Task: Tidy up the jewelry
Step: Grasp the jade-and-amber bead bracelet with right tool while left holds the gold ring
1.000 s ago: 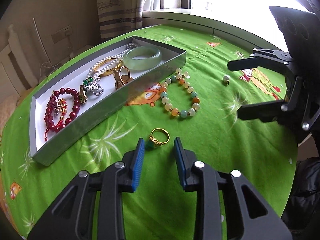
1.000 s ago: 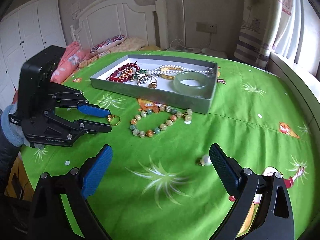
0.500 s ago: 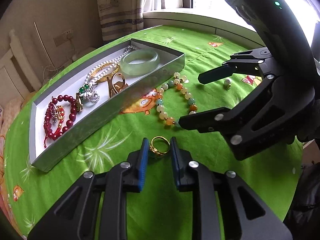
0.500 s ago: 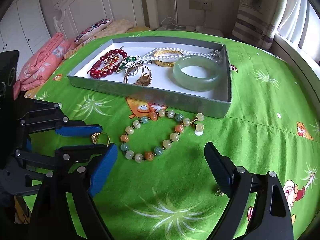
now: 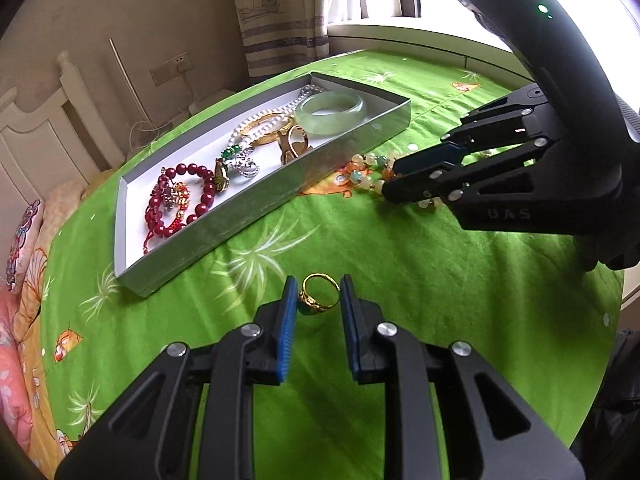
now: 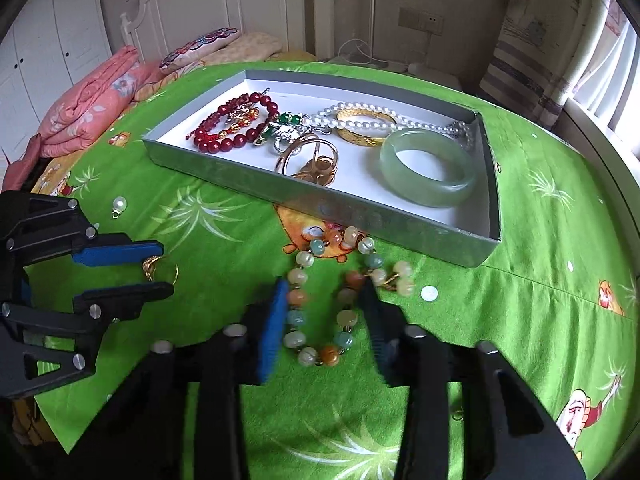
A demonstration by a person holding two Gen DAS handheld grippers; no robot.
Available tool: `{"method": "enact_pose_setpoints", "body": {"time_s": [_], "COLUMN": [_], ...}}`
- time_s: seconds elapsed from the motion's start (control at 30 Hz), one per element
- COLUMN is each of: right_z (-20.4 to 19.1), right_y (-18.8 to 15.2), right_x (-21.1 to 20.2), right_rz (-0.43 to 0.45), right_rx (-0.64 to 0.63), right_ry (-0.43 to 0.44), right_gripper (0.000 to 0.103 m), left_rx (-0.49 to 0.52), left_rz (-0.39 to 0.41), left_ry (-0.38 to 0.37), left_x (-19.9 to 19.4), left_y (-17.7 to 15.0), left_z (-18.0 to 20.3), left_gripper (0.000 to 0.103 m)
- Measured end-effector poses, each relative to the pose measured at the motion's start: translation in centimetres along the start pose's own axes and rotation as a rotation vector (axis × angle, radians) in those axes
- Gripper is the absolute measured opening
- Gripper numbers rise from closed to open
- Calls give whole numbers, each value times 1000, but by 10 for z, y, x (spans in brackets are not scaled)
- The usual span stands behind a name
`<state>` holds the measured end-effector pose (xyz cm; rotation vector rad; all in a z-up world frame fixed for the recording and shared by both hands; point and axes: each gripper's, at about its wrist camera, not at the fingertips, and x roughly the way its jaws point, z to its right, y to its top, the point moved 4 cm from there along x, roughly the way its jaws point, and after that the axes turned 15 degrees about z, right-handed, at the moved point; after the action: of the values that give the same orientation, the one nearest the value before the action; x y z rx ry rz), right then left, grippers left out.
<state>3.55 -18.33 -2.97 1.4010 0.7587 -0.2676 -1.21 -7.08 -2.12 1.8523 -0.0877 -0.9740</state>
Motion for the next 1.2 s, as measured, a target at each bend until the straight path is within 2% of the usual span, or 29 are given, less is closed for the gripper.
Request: {"method": "enact_pose_setpoints", "body": {"time_s": [0.13, 0.33, 0.37, 0.57, 0.7, 0.83, 0.93, 1.0, 1.03, 1.07, 1.1, 1.13, 1.2], "right_z": [-5, -4, -4, -6, -8, -14, -16, -13, -12, -12, -12, -12, -11], "right_y": [-4, 5, 8, 31, 32, 8, -8, -8, -7, -6, -5, -2, 3], "right_x": [-8, -28, -33, -61, -55, -26, -12, -14, -16, -18, -22, -28, -35], "right_rz": [30, 104, 120, 214, 191, 26, -32, -21, -13, -7, 8, 34, 60], "right_rx": [-12, 38, 42, 50, 49, 44, 38, 56, 67, 75, 77, 70, 54], "right_ry": [13, 62, 68, 83, 99, 136, 129, 127, 140, 159, 165, 161, 146], "right_gripper": [23, 23, 11, 11, 11, 11, 12, 22, 38, 67, 81, 90, 90], "left_rx": [-8, -6, -8, -91, -136, -144, -146, -150, -153, -158, -167, -180, -212], "left_rz": [2, 3, 5, 47, 51, 49, 47, 45, 46, 49, 53, 59, 77], "left_ry": [20, 60, 75, 219, 257, 274, 281, 284, 286, 289, 292, 294, 300], "left_x": [-4, -6, -7, -18, -21, -23, -24, -25, -26, -26, -28, -30, -36], "left_y": [-2, -1, 0, 9, 11, 8, 6, 5, 4, 4, 3, 2, 2], "left_z": [-6, -11, -13, -31, -38, -40, -41, -41, -41, -43, -45, -46, -50], "left_gripper": [21, 21, 21, 21, 21, 21, 21, 21, 21, 21, 21, 21, 21]}}
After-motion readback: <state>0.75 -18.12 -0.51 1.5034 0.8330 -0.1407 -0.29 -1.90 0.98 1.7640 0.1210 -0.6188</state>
